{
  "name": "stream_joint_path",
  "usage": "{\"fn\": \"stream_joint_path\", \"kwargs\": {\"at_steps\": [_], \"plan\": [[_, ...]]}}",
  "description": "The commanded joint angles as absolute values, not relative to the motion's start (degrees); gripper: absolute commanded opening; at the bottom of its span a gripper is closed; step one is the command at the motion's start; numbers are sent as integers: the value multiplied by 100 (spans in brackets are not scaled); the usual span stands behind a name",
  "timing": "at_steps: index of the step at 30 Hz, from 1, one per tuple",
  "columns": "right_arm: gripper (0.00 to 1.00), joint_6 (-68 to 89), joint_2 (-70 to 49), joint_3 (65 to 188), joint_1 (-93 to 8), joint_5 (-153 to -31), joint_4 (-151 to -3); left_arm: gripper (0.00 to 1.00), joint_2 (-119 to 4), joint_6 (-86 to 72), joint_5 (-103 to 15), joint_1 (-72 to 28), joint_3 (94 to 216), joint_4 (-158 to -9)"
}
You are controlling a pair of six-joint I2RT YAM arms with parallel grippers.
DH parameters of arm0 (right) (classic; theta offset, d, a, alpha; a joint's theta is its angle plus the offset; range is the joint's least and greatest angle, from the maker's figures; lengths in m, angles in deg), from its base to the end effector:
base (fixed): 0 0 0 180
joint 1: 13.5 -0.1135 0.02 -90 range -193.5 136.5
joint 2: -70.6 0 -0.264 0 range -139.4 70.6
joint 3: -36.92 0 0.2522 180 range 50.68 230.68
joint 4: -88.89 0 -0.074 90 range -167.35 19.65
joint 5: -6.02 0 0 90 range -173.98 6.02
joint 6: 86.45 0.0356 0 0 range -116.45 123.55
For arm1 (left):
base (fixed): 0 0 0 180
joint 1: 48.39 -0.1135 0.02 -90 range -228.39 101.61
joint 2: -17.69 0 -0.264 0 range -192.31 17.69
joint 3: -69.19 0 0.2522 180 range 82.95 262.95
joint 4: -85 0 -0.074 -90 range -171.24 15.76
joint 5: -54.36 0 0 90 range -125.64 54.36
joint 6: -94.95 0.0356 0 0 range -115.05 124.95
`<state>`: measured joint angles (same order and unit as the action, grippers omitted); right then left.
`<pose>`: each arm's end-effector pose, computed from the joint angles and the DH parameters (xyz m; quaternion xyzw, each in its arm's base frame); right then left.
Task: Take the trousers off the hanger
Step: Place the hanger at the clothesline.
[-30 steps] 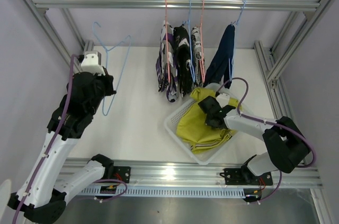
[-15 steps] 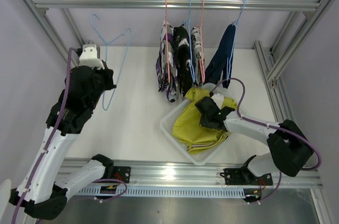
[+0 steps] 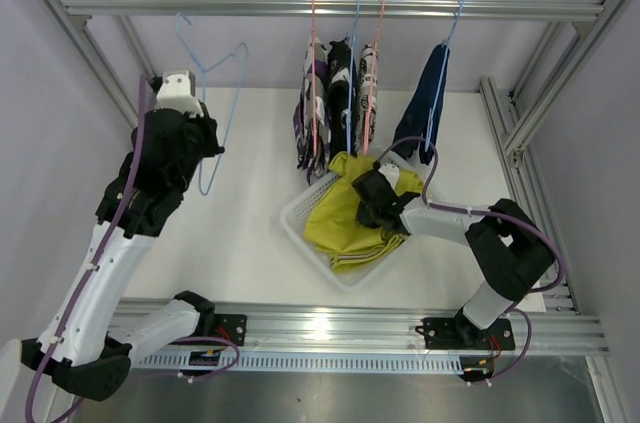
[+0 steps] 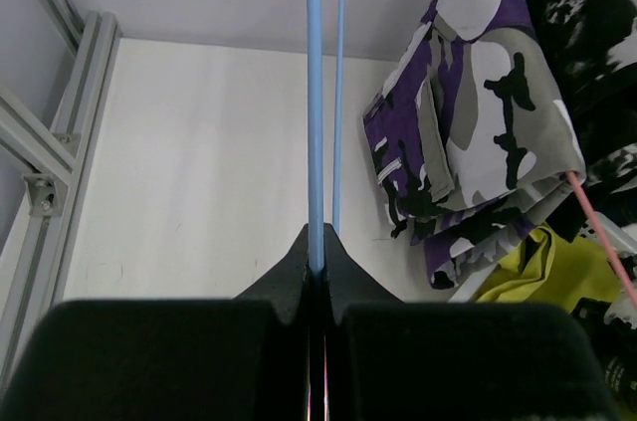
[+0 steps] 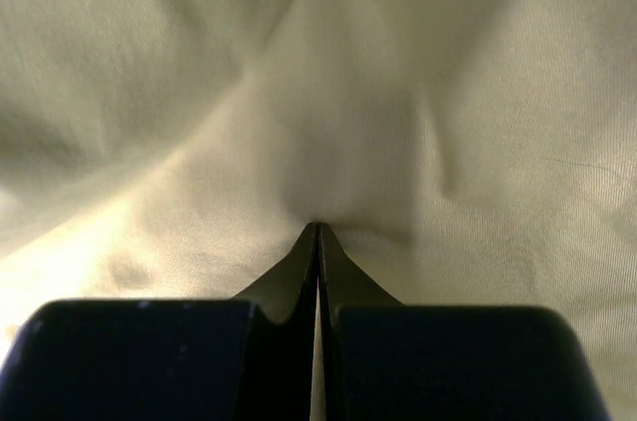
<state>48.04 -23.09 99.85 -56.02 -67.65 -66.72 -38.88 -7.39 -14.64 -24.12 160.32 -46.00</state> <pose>0.2393 0.2059 0.1592 0.0588 0.9436 0.1058 0.3083 0.1749 -0.0649 0.4501 -0.0303 0.7845 -0.0524 0.6171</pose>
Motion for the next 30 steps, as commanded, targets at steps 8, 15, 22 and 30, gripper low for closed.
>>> {"fn": "stream_joint_path", "kwargs": {"at_steps": [8,15,22,30], "plan": [[0,4398,-3021,10008,-5560,-7079,-6355,1,-4233,-217,-1103,-2370,16943,-5066],[0,4319,-3100,9981,-5516,-7474,-6557,1,-4980,178,-830,-2378,17549,-5154],[0,4284,-3232,9964,-5516,-7713,-6742,1,-5920,231,-830,-2642,18305,-4881],[0,4249,-3548,10078,-5525,-7810,-6813,1,-6544,126,-1410,-3336,18614,-4942]]}}
